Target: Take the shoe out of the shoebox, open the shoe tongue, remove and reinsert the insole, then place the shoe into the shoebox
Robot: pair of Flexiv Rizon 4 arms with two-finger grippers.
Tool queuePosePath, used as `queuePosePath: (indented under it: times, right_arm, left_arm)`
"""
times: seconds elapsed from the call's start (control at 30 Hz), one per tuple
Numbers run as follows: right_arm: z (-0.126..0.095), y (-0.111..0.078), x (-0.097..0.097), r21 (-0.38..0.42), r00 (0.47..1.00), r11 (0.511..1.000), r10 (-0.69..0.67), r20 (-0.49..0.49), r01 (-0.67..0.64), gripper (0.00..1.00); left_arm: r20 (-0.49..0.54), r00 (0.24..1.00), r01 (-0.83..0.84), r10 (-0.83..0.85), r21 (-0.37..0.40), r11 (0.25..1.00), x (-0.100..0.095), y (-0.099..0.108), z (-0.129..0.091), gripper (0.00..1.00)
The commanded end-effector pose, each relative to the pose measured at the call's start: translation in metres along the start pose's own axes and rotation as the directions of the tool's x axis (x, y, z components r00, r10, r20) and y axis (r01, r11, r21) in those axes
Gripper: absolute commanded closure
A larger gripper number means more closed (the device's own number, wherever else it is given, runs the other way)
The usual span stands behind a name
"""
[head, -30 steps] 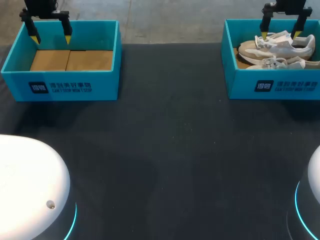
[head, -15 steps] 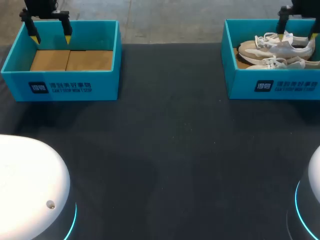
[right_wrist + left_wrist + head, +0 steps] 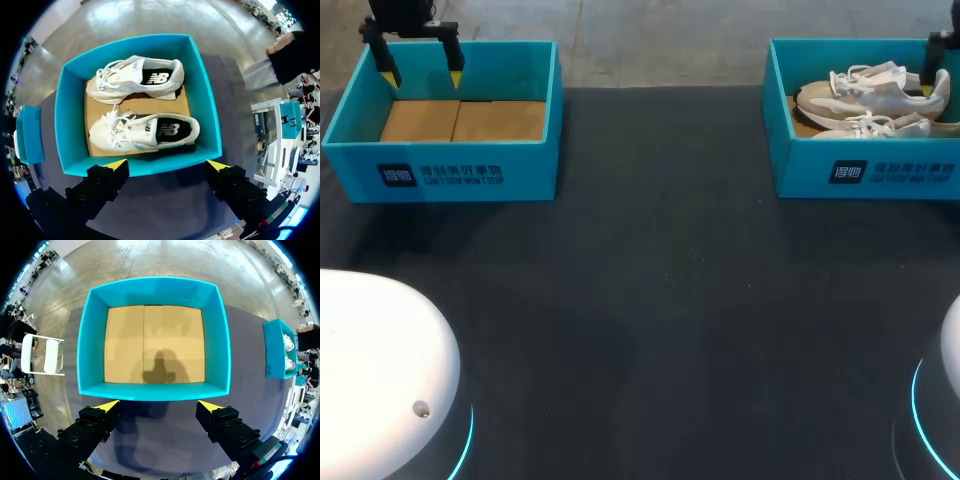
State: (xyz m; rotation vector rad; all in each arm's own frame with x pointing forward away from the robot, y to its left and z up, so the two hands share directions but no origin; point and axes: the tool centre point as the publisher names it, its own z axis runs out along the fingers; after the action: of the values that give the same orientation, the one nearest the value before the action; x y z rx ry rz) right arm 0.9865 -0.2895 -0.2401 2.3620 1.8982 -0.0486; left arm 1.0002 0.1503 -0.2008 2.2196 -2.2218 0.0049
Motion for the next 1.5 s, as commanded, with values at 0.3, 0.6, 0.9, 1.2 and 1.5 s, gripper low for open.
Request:
queuePosePath:
  times: [0.3, 0.6, 0.9, 1.2, 1.5]
  right_arm:
    - [0.030, 0.008, -0.023, -0.002, 0.999, 0.999, 0.033, -0.020, -0.033, 0.00]
    - [0.052, 0.023, -0.024, 0.025, 0.999, 0.999, 0.048, -0.018, -0.048, 0.29]
    - [0.070, 0.031, -0.035, 0.041, 0.998, 0.997, 0.068, -0.012, -0.067, 0.40]
    - [0.084, 0.042, -0.040, 0.050, 0.998, 0.996, 0.069, -0.005, -0.069, 0.43]
    - [0.097, 0.043, -0.048, 0.066, 0.996, 0.994, 0.091, -0.003, -0.091, 0.42]
  left_arm:
    - [0.001, 1.000, 0.001, -0.001, -0.001, 1.000, 0.000, 0.000, 0.000, 0.00]
    - [0.001, 1.000, 0.001, -0.001, -0.001, 1.000, 0.000, 0.000, 0.000, 0.00]
    - [0.001, 1.000, 0.001, -0.001, -0.001, 1.000, 0.000, 0.000, 0.000, 0.00]
    - [0.001, 1.000, 0.001, -0.001, -0.001, 1.000, 0.000, 0.000, 0.000, 0.00]
    - [0.001, 1.000, 0.001, -0.001, -0.001, 1.000, 0.000, 0.000, 0.000, 0.00]
